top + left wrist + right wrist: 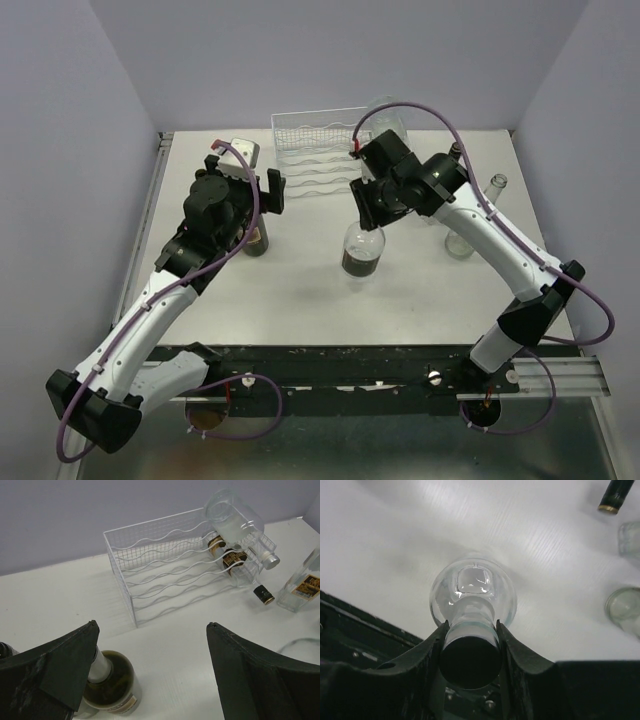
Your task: Put the wine bottle on the wine rack
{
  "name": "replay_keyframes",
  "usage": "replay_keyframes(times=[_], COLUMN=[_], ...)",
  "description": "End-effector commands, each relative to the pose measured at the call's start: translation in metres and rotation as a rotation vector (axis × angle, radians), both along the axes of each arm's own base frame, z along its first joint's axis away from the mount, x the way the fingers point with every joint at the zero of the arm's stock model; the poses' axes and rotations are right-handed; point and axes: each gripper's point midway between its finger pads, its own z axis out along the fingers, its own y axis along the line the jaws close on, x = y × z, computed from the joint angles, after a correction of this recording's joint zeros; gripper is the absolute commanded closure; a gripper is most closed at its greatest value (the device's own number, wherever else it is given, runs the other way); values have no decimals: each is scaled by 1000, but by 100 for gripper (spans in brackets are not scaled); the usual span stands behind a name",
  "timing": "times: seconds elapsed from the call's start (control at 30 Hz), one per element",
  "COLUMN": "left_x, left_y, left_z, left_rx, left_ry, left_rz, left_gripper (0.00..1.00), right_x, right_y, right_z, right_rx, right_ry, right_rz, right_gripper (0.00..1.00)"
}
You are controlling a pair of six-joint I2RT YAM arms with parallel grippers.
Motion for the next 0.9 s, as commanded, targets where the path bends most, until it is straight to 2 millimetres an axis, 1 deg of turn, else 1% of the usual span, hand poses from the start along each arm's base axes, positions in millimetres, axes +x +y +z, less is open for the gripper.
replay_keyframes(times=[0.0,0.1,0.17,0.3,0.37,0.47,0.57,0.6,0.67,0.77,0.8,0.87], left_x=[-2,-3,-3,-2,-2,0,-2,-2,-2,0,-1,-1], left_y=[-6,-14,-19,-29,-33,-39,-46,-47,-49,-54,-57,-64], left_z=[-25,-35,-40,-51,-56,-64,-72,-75,-80,-88,-91,-96], left_rx=[-10,-16,-26,-31,-35,-31,-30,-31,-35,-49,-54,-69], left_ry=[81,114,132,169,186,208,234,241,259,281,290,309], left_rz=[-25,-60,-80,-120,-135,-158,-194,-197,-204,-214,-225,-252], left_gripper=[1,1,1,1,1,1,1,1,1,1,1,1], right_x=[54,79,91,114,120,125,127,129,128,126,124,121], right_y=[33,35,38,39,40,43,40,39,37,31,29,27], right_z=[67,67,66,59,52,42,33,34,30,14,8,5], right_rx=[272,327,399,541,619,725,762,781,808,849,875,955], right_ry=[-215,-268,-273,-264,-223,-172,-154,-163,-157,-142,-145,-161], right_rz=[-67,-133,-170,-259,-289,-319,-352,-358,-366,-397,-400,-387], right_gripper=[99,99,99,99,99,99,99,99,99,99,100,99])
